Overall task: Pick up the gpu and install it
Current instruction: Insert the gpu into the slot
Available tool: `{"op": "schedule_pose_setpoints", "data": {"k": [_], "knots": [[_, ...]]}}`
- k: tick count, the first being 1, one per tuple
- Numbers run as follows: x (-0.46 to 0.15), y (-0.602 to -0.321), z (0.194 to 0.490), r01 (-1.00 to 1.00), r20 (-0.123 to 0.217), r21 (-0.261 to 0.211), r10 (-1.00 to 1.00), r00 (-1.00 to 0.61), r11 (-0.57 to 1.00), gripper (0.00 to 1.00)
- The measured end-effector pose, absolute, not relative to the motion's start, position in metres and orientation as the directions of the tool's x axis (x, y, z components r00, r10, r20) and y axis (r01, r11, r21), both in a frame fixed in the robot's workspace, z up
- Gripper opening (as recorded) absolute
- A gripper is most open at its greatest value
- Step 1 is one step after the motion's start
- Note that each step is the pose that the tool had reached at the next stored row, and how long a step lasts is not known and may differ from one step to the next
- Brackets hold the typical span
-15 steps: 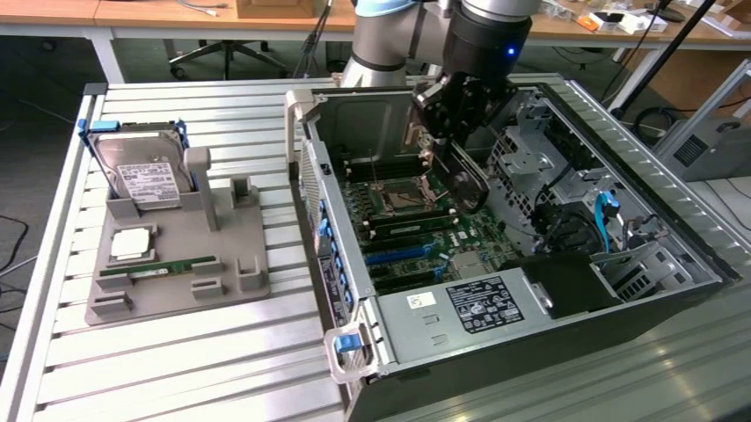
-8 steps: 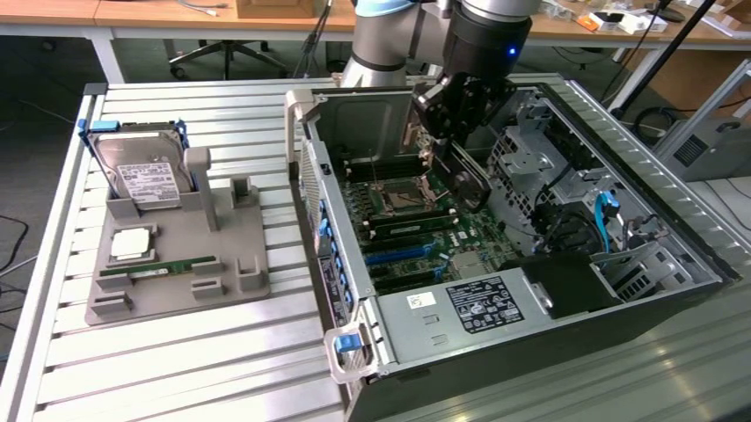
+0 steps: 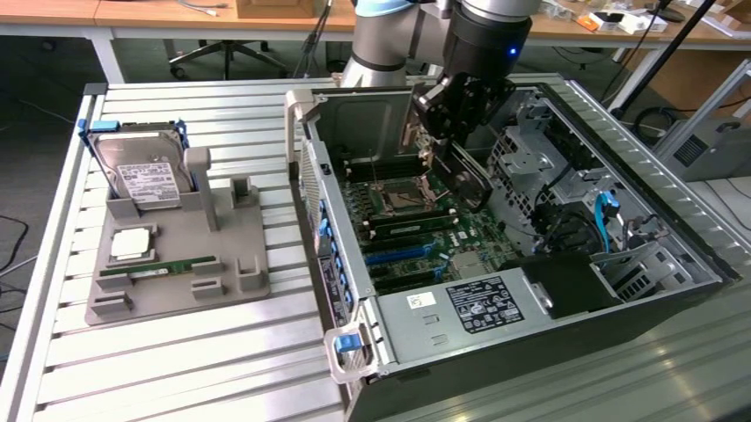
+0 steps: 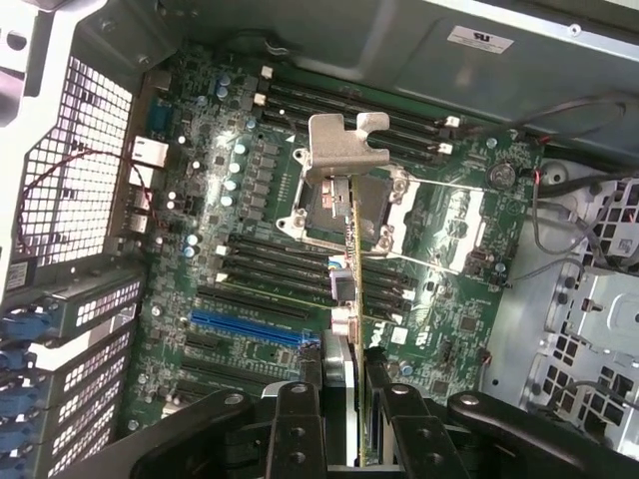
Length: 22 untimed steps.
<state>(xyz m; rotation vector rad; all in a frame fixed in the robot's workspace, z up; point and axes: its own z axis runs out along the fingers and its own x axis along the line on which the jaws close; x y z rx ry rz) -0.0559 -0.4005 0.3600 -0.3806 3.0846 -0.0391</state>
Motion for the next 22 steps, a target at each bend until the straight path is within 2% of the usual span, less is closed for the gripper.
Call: {"op": "schedule_pose_setpoints", "data": {"k": [22], "knots": [[-0.0559,-0.4005,0.3598,-0.314,-0.030,-0.029,-0.314,-0.949,0.949,0.27]]}}
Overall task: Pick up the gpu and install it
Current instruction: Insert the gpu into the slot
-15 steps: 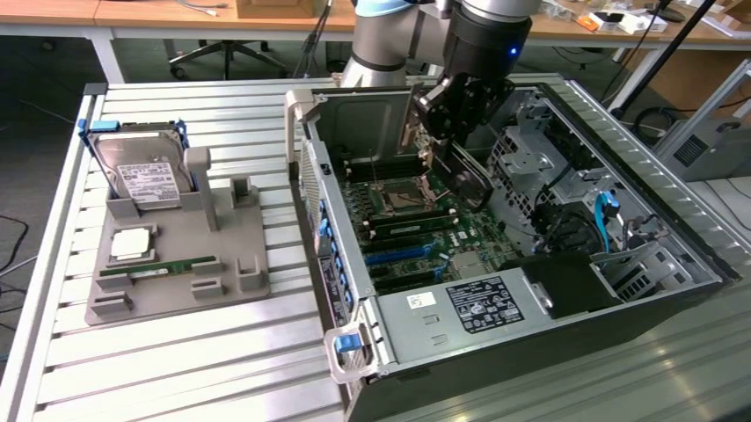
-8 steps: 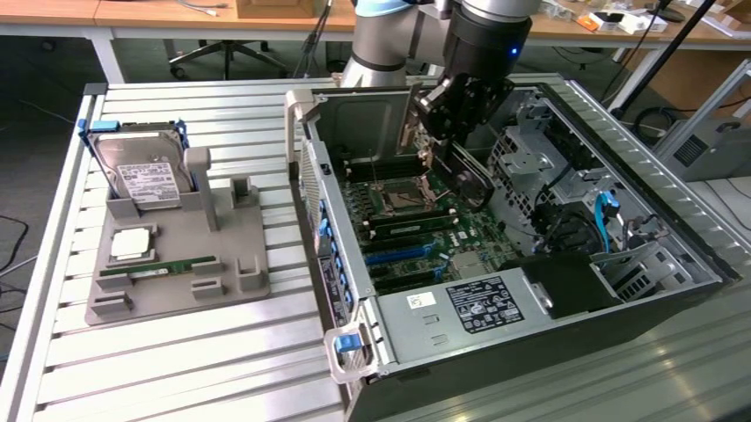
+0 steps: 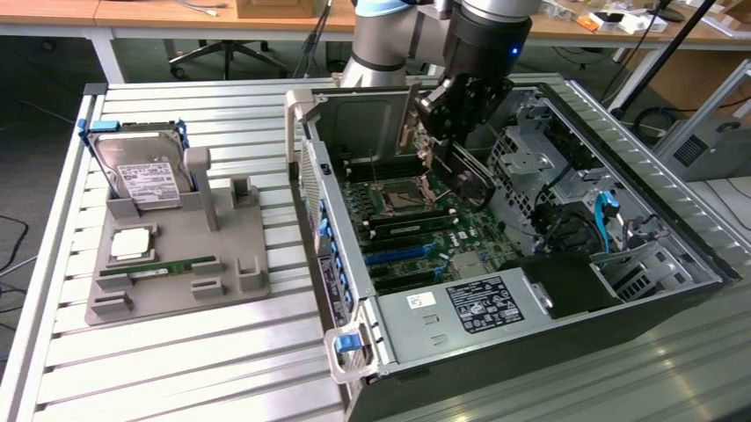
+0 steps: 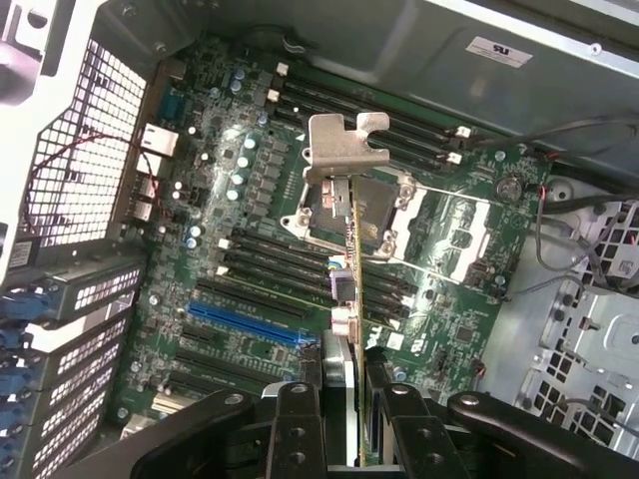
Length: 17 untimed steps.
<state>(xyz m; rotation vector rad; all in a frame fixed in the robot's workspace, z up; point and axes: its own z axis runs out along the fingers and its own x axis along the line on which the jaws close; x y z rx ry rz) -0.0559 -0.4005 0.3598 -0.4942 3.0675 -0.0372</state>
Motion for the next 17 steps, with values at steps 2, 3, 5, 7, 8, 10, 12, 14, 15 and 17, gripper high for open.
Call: {"op": "schedule_pose_setpoints", "data": {"k": [2,3,5,7,8,10,12,14,15,17], "knots": [[-0.0559,-0.4005,0.3598,-0.324,-0.030,-0.029,-0.324,-0.945,0.946,0.27],[-0.0559,-0.4005,0.3598,-0.328,-0.030,-0.029,-0.328,-0.944,0.944,0.27],[-0.0559,-0.4005,0.3598,-0.342,-0.030,-0.029,-0.343,-0.939,0.939,0.27],[-0.0559,-0.4005,0.3597,-0.352,-0.030,-0.029,-0.353,-0.935,0.936,0.27],[-0.0559,-0.4005,0.3597,-0.356,-0.030,-0.029,-0.356,-0.934,0.934,0.27],[-0.0559,-0.4005,0.3597,-0.364,-0.030,-0.029,-0.364,-0.931,0.931,0.27],[-0.0559,-0.4005,0.3597,-0.371,-0.030,-0.029,-0.372,-0.928,0.928,0.27],[-0.0559,-0.4005,0.3597,-0.378,-0.030,-0.029,-0.379,-0.925,0.925,0.27],[-0.0559,-0.4005,0.3597,-0.382,-0.030,-0.029,-0.383,-0.923,0.924,0.27],[-0.0559,-0.4005,0.3596,-0.390,-0.030,-0.029,-0.391,-0.920,0.920,0.27]]}}
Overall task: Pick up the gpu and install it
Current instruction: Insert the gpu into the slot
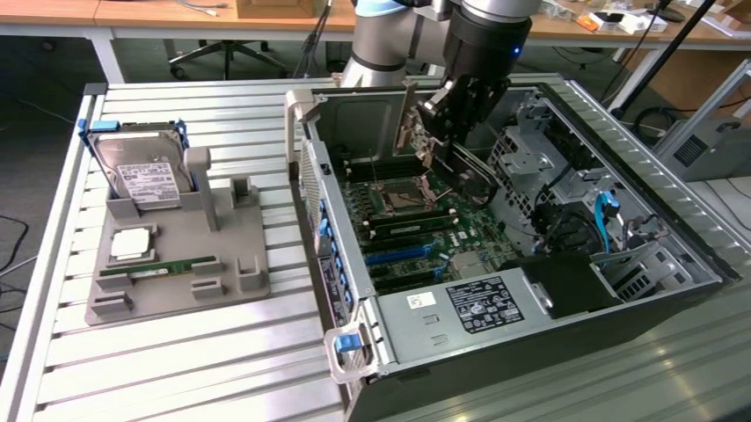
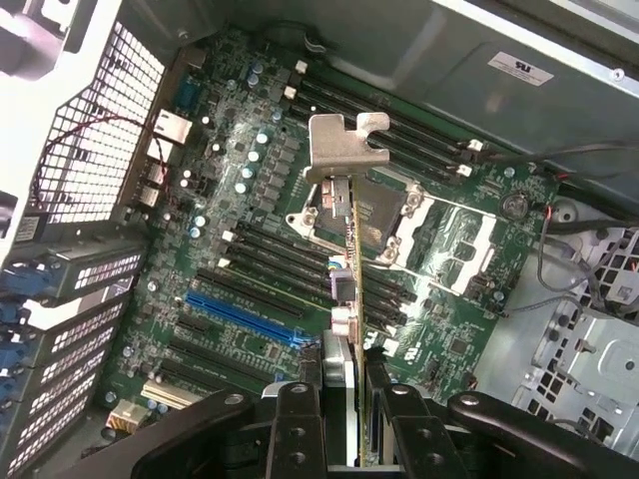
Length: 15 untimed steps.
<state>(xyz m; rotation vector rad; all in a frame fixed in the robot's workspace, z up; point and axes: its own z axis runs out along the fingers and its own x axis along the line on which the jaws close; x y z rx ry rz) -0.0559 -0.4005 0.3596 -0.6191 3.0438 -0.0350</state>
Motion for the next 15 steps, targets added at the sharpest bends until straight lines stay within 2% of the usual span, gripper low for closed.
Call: {"op": "schedule_pose_setpoints", "data": {"k": [15], "knots": [[-0.0558,-0.4005,0.3595,-0.432,-0.030,-0.029,-0.433,-0.901,0.902,0.27]]}}
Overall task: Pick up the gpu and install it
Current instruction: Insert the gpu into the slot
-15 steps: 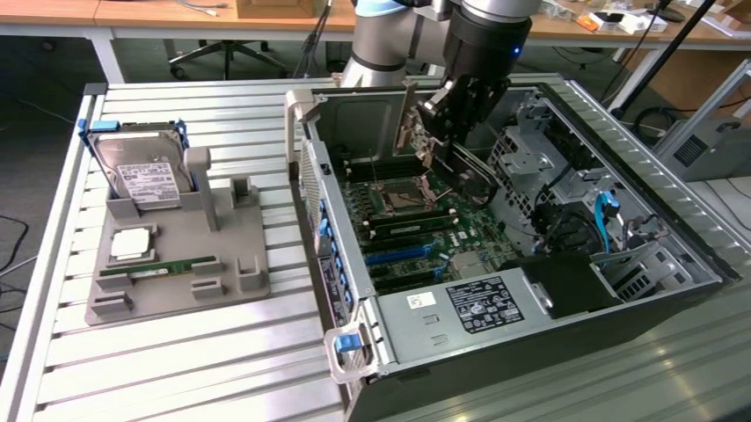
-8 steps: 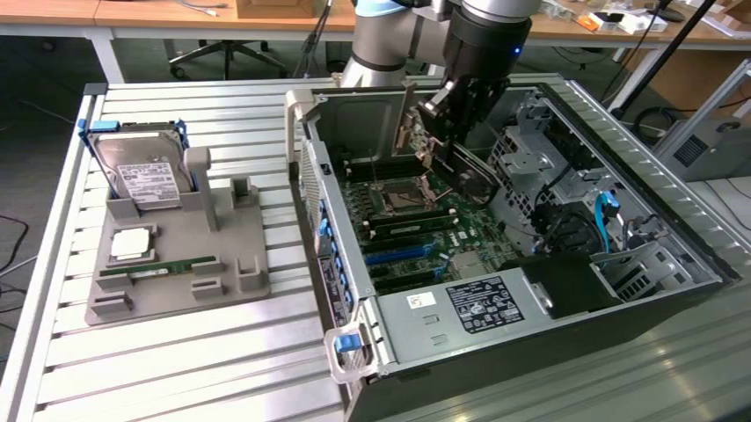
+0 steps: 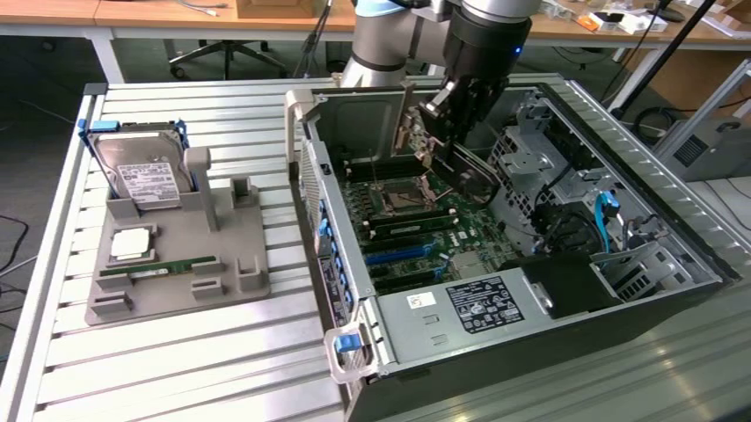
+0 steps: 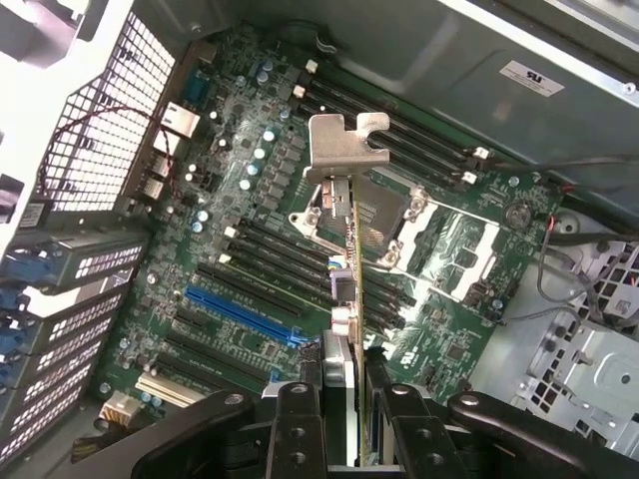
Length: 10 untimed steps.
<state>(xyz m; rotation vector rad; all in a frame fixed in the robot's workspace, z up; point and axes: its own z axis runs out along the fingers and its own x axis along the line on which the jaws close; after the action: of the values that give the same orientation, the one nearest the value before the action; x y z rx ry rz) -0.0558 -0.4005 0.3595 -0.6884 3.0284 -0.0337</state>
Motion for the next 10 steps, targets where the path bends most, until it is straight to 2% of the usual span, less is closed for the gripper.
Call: {"op": "schedule_pose_setpoints", "data": {"k": [10], "knots": [[-0.0559,-0.4005,0.3594,-0.463,-0.030,-0.029,-0.464,-0.886,0.886,0.27]]}}
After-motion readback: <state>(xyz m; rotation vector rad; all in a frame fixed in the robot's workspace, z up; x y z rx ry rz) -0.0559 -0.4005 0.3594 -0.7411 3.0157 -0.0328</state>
